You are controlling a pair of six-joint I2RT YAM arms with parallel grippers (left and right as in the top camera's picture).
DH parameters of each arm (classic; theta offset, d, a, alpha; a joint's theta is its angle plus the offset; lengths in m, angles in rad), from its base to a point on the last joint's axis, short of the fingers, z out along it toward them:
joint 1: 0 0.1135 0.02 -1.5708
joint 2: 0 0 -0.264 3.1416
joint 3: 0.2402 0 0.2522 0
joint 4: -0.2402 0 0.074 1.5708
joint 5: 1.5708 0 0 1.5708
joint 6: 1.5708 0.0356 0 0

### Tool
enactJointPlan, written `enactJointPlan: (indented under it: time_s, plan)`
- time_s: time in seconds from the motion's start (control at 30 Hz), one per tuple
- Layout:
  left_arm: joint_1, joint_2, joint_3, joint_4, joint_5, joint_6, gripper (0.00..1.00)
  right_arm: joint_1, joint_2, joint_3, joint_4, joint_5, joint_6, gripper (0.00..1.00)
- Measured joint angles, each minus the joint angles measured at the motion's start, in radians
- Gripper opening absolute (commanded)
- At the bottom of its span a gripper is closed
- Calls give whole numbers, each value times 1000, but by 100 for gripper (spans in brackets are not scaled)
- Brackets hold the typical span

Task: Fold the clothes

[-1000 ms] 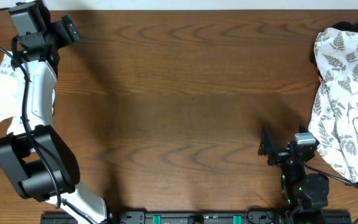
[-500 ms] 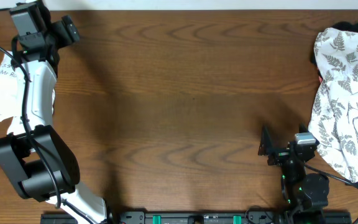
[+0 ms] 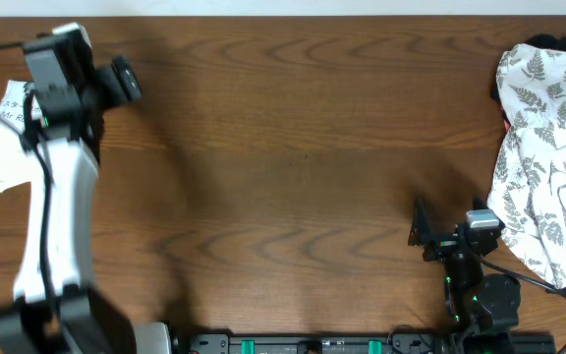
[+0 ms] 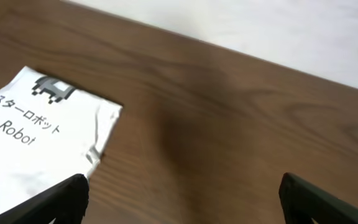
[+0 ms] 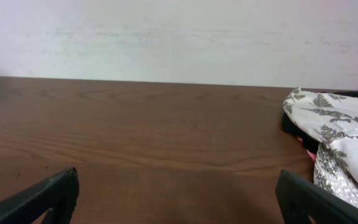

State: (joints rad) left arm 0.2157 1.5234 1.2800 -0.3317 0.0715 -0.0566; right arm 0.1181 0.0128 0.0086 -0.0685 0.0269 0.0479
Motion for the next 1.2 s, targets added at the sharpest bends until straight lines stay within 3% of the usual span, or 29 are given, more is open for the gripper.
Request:
enactJointPlan:
  time_s: [0.47,0.83,0.93,1.2]
  plan:
    - [-14,-450,-676,20,-1,1,98,0,0,0,-1,0,0,99]
    - [-14,-657,-1155,486,8,0,98,0,0,0,0,0,0,99]
    - [-14,-710,-1242,549,26,1,98,0,0,0,0,0,0,99]
    - [-14,-799,-1274,498,39,1,98,0,0,0,0,0,0,99]
